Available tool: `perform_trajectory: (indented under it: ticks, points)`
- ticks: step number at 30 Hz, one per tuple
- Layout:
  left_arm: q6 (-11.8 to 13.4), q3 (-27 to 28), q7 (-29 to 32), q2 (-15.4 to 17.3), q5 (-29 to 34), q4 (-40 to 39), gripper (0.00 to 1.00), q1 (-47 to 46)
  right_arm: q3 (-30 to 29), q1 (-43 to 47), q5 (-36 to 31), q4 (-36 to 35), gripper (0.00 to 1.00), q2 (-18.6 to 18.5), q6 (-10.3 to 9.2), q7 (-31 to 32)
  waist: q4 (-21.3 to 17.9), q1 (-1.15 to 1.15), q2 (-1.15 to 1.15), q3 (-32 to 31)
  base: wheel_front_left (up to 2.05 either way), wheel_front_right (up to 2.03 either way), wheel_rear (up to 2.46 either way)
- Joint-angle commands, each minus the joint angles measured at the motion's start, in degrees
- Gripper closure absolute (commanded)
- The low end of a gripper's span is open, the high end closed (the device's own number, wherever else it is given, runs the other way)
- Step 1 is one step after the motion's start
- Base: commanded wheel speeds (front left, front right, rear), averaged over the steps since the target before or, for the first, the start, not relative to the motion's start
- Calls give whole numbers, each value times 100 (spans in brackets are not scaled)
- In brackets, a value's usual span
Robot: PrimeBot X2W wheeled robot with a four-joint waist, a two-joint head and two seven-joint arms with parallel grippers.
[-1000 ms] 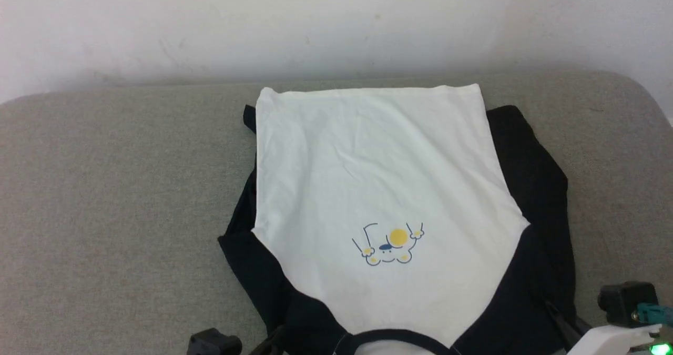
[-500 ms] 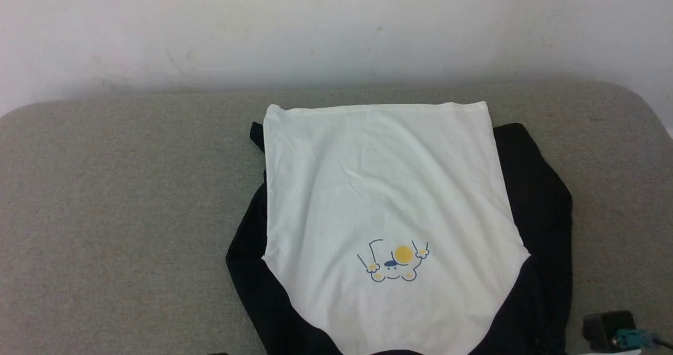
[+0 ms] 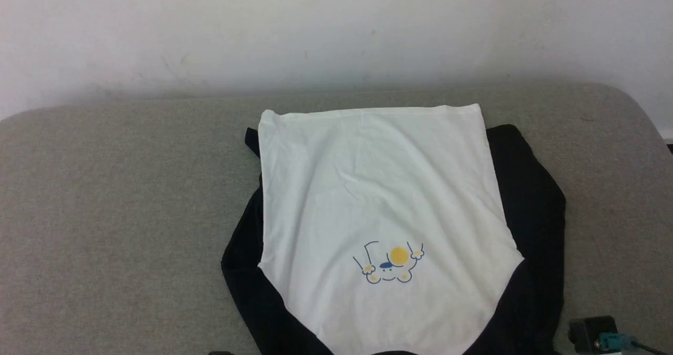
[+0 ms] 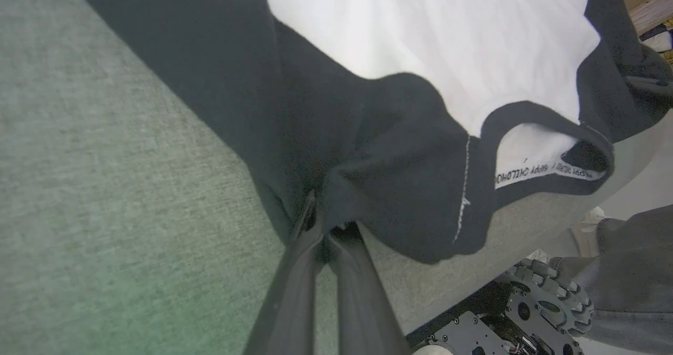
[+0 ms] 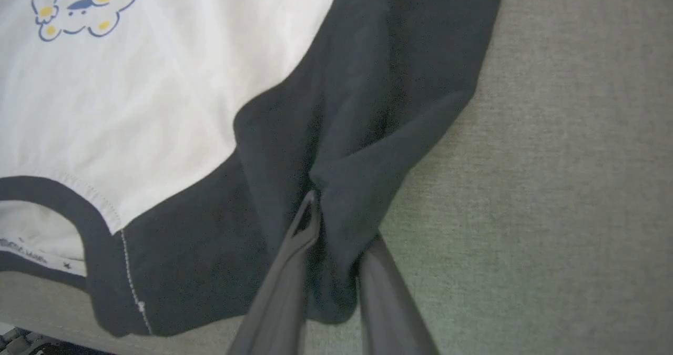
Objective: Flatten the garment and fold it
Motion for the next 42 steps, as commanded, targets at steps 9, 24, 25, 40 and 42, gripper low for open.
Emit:
perform_trajectory:
  ticks: [9, 24, 25, 40, 42]
  points:
    - [233, 653, -447, -105, -707, -490, 0, 428, -448, 216, 285, -527, 0, 73, -4, 41, -12, 0, 0, -94, 0, 0, 0]
    - [1491, 1896, -1955, -162, 722, -2453, 0, 589, -1374, 125, -832, -2384, 0, 523, -4, -1821, 27, 0, 0, -125, 0, 0, 0]
    - [1522, 1939, -1964, -213, 1007, -2516, 0, 546, -1356, 103, -935, -2353, 0, 528, -4, -1983, 31, 0, 0, -103, 0, 0, 0]
    - [1113, 2318, -1972, -1271, 2557, -2369, 0, 754, -1166, 10, -1039, -1539, 0, 538, -4, -3082, 69, 0, 0, 44, 0, 0, 0]
    - [1033, 2431, -1972, -1289, 2642, -2416, 0, 700, -1138, -53, -1022, -1534, 0, 538, -4, -3106, 53, 0, 0, 84, 0, 0, 0]
